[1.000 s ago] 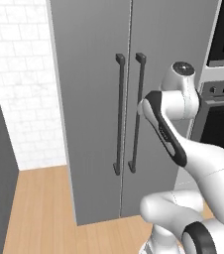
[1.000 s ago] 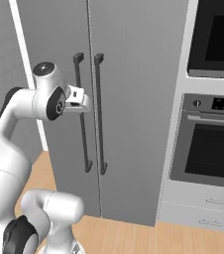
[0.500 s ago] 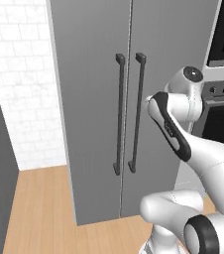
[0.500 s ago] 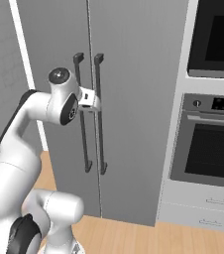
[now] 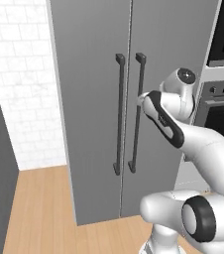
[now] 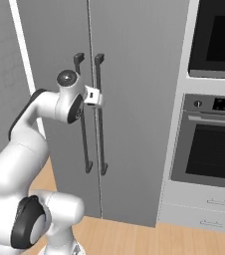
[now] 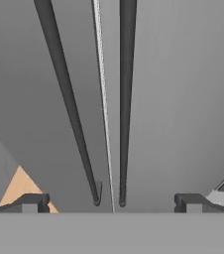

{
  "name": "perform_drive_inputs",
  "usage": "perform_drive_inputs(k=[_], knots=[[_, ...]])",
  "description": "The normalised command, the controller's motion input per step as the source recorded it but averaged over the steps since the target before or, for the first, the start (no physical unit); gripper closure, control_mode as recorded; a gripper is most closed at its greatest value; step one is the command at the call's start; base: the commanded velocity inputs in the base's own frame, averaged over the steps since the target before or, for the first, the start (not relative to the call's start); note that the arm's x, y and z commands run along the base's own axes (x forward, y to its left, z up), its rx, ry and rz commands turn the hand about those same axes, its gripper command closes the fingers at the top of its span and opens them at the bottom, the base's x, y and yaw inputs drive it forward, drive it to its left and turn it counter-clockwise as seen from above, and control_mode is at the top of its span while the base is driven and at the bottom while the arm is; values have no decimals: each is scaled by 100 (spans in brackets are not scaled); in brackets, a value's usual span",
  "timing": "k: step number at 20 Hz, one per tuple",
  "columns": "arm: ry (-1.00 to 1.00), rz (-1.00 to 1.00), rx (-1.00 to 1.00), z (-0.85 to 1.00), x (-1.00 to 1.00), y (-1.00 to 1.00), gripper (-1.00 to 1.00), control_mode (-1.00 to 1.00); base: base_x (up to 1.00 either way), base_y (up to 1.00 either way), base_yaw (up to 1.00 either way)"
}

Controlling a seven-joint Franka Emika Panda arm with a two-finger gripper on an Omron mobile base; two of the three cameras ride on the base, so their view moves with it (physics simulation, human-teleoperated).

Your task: Take the strawberry from the fridge and place it on top of the pancake, located on the dining counter.

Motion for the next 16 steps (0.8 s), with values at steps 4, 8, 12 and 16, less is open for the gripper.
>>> perform_drive_inputs(k=[4, 8, 12, 16], knots=[[-2, 0, 0, -4, 33, 0, -100, -100, 0, 0, 0], [-1, 0, 0, -1, 35, -1, -100, -100, 0, 0, 0], [0, 0, 0, -4, 31, -8, -100, -100, 0, 0, 0], [0, 0, 0, -7, 38, -2, -100, -100, 0, 0, 0]])
